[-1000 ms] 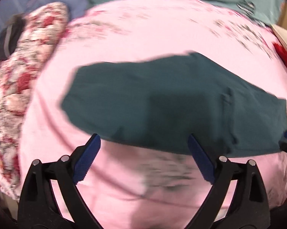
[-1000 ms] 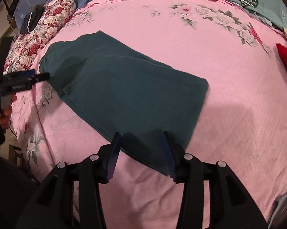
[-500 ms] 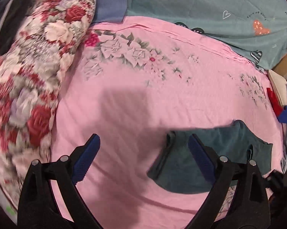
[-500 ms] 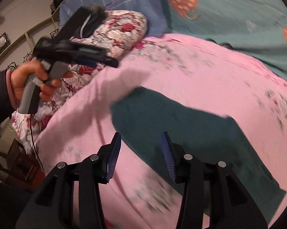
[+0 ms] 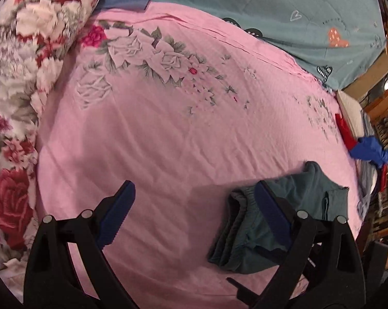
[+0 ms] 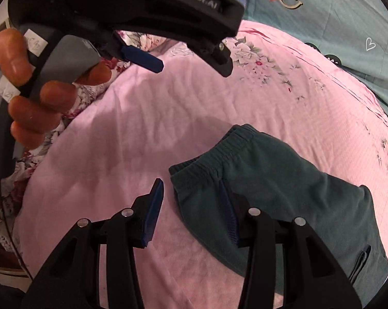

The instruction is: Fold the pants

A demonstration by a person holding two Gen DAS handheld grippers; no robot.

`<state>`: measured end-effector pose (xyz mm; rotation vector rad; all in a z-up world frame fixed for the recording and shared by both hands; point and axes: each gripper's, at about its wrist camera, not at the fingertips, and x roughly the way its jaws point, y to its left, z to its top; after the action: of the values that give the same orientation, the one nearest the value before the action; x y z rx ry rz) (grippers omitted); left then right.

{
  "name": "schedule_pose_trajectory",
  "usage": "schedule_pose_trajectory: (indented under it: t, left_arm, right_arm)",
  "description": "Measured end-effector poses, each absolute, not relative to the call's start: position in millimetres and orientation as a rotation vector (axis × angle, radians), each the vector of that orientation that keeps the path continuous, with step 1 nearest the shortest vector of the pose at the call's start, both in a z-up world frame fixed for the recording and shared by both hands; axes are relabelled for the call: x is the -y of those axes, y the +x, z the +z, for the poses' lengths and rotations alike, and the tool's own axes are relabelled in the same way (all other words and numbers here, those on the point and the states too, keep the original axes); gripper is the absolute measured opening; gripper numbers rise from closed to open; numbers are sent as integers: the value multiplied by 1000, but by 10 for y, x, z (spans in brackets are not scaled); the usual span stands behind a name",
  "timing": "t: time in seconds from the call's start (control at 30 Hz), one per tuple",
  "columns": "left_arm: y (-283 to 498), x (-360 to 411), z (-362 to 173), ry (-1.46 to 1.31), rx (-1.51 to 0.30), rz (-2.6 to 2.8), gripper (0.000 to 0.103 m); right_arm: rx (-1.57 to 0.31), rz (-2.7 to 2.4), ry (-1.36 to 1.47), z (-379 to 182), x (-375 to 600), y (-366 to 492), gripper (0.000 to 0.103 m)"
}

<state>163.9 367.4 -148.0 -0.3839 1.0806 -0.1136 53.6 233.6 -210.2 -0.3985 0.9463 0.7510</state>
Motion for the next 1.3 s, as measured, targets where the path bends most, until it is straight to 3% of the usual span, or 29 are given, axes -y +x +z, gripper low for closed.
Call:
schedule_pose_trajectory:
  t: [0.37,0.47,0.53,0.6,1.3]
  left_arm:
    - [1802,-3904,-1708,-491,-1097,-134,95]
    - [1800,-3919,-1740,-500,-1100,-145,95]
    - [1799,-3922,-1747,-508,-1100,-152,95]
    - [1794,-3920,-1757,-512,-1102,-157,95]
    - [1698,-3188,-2080,-753,-1310,-426,100]
  right_arm:
    - [-986,742,-479,-2393,-2473,628,45]
    - [-981,724,-495,-2381,-2466,625,34]
    - [-989,719,-489,-2335,-2450,634,18]
    - [-982,707,-477,-2262,-2412,640,14]
    - [-829,644,-469,-1846,-1983,449,13]
